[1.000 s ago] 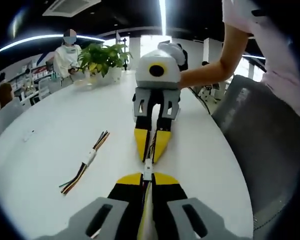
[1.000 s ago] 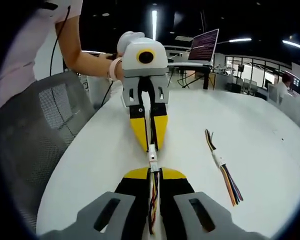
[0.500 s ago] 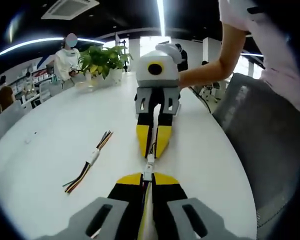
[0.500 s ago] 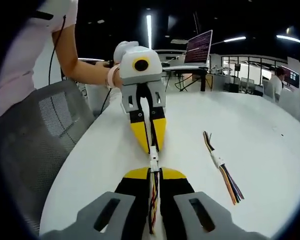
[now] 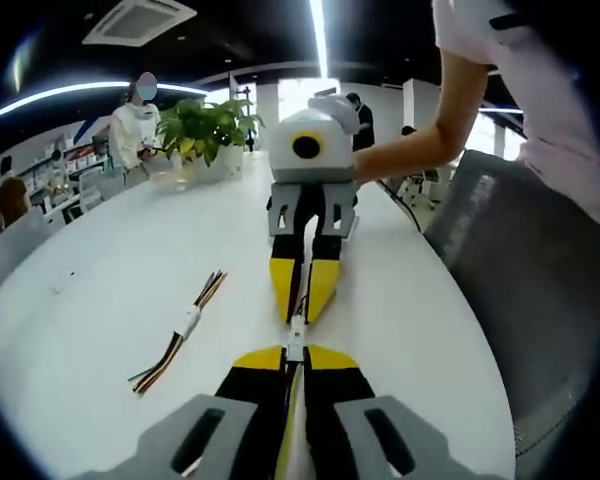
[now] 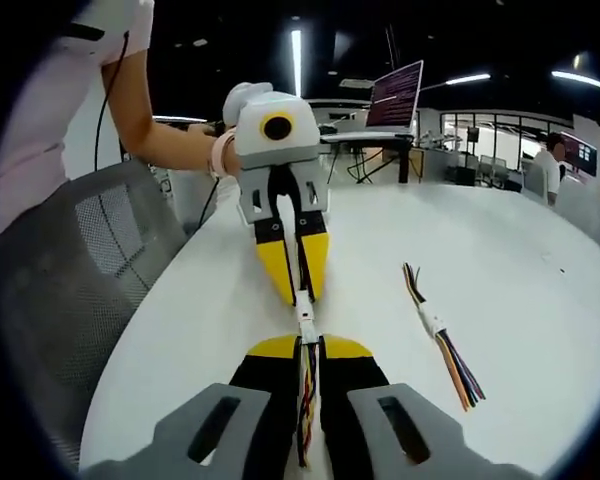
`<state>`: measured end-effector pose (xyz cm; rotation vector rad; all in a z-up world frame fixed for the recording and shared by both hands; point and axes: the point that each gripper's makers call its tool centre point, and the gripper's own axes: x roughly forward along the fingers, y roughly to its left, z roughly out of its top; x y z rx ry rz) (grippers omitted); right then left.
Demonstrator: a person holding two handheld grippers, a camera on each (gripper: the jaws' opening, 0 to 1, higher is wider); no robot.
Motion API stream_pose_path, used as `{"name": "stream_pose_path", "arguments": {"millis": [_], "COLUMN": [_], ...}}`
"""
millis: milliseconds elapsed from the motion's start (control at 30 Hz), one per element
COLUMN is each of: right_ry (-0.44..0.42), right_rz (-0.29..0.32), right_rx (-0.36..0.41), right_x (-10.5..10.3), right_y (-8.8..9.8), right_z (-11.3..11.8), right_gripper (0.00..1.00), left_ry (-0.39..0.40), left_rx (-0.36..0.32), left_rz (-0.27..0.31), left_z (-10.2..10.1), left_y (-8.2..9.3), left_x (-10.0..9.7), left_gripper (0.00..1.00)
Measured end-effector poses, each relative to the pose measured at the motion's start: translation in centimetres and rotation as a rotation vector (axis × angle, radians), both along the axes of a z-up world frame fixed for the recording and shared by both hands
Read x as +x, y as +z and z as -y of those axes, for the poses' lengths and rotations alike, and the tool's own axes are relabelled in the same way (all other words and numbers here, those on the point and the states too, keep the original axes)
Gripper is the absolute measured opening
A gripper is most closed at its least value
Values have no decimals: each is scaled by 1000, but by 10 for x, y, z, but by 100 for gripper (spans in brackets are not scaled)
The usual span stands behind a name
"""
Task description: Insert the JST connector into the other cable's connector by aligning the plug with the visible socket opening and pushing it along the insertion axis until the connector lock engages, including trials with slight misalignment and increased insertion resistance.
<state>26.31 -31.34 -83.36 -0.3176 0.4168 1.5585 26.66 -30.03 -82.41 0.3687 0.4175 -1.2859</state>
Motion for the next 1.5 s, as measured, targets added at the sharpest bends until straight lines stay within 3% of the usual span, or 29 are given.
{"name": "stream_pose_path", "arguments": {"millis": [667,1500], "right_ry": [-10,-4], "right_rz": [19,19], "right_rx": [-1,-22], "right_x": [2,5], "right_y": [2,-1], "right_z": [-2,-2], "right_gripper": [3,3], "left_ry": [15,16], "left_rx": [-31,-10], "left_rz": [-16,1], "left_z": [0,-3], "left_y": [7,3], "left_x": [0,1], "left_gripper": [0,0]}}
